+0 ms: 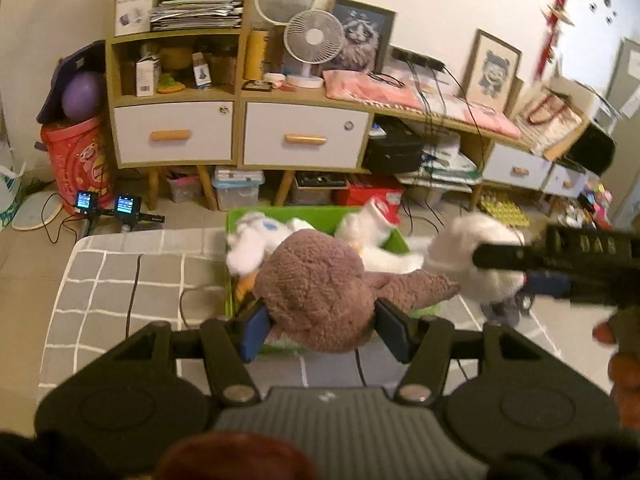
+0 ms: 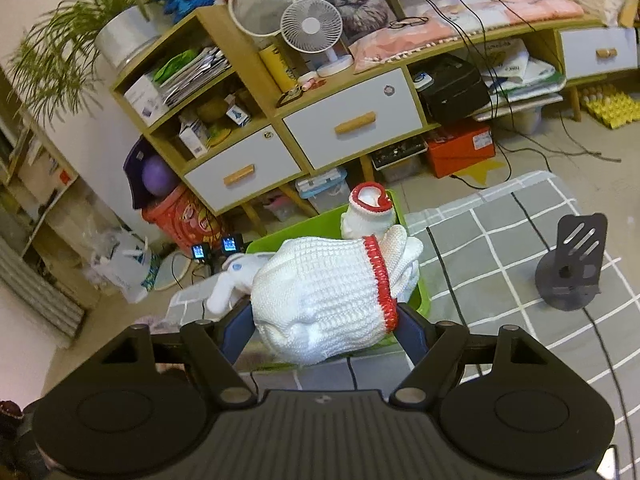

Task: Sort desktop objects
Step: 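Carry the plush with the left tool while the right tool carries the sock over the green bin, then release the plush from the left tool while the right tool drops the sock into the bin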

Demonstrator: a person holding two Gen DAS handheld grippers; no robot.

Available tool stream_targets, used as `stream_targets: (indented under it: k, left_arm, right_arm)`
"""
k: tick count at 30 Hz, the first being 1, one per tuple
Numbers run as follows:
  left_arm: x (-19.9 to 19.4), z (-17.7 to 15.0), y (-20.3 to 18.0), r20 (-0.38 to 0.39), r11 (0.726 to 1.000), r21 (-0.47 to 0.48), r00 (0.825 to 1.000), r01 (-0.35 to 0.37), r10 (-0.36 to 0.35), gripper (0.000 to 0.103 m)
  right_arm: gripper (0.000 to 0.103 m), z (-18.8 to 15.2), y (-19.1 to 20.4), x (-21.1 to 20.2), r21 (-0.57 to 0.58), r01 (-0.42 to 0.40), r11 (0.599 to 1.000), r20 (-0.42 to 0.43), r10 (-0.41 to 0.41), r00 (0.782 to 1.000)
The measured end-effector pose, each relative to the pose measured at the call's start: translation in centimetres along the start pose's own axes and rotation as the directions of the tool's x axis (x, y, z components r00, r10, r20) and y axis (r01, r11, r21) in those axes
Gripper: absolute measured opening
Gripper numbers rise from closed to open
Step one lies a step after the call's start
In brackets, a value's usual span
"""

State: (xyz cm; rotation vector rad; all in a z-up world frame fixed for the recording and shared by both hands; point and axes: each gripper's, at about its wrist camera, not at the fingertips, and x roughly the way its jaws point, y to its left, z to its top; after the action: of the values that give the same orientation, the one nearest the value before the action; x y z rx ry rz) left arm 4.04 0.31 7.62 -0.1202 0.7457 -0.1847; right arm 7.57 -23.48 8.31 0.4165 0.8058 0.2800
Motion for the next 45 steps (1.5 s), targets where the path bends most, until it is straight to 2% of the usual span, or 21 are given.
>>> stream_targets:
  k: [2,10,17,22,31,41,45]
  left_arm:
    - [0.7,1.2,0.5,-0.004,1.000,-0.020,1.000,-0.002,0.002,0.057]
    - [3.7,6.3,1.6,0.010,0.999,0.004,0.999,-0.049,0.049,0.057]
    - [9.2,8.7,1.9,-0.015,0.997,0.034,0.998,-0.068,0.069,0.057]
    - [13.7,9.1,1.8,-0.039,0.994,0.065,0.996,-0.083,0.086,0.057]
    - [20.2,8.5,1.6,-0.090,0.980,0.146,0.984,-0.138,0.153,0.057]
    - [22.9,8.7,0.9,-0.089,0.959,0.222,0.976,-0.176,0.200,0.056]
    - [24.2,8.7,1.6,-0.117,0.961,0.202,0.970,-0.188,0.215,0.055]
  right_arm:
    - [0.076,0.8,-0.2,0.5,0.024,0.000,1.000,0.002,-0.001,1.000]
    - [0.076,4.5,-0.4,3.5,0.063,0.005,0.998,0.008,-0.006,1.000]
    - [0.076,6.0,-1.3,7.3,0.081,0.009,0.997,0.003,-0.010,1.000]
    - [0.076,6.4,-2.2,10.1,0.089,0.013,0.996,-0.002,-0.013,1.000]
    - [0.076,6.1,-3.1,14.4,0.060,0.078,0.995,-0.026,-0.076,0.997]
    - [0.076,4.8,-3.1,17.1,0.012,0.099,0.995,-0.050,-0.099,0.994]
    - [0.076,4.2,-3.6,18.0,0.019,0.088,0.996,-0.061,-0.087,0.994]
